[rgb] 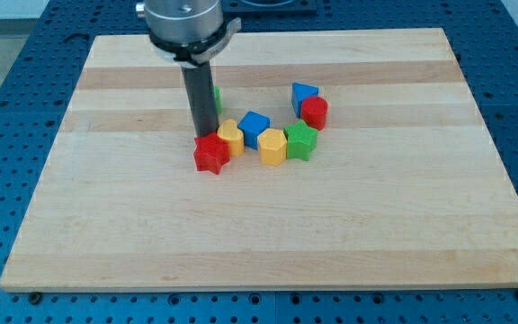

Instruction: Nudge the blue cube along with yellow hexagon a bit down

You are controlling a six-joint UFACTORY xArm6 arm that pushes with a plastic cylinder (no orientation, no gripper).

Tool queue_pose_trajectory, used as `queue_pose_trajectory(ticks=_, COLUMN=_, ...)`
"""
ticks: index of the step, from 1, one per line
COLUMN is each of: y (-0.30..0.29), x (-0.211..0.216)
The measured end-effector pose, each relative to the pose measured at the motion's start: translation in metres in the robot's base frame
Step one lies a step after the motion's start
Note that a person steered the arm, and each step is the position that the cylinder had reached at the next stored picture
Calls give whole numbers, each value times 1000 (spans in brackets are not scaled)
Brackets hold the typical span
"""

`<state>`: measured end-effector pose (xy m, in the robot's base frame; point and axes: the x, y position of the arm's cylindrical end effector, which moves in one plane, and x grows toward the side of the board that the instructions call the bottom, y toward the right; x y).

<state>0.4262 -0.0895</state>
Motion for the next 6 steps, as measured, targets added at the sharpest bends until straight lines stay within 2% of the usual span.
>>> queue_pose_trajectory(ticks=1, y=-6, x=24)
queue_pose_trajectory(ticks=2, y=-8, x=31)
queue_pose_trajectory(ticks=3, y=6, x=-27)
queue_pose_trajectory(ticks=5, y=44, x=-38)
queue_pose_trajectory(ticks=6, y=69, x=-25)
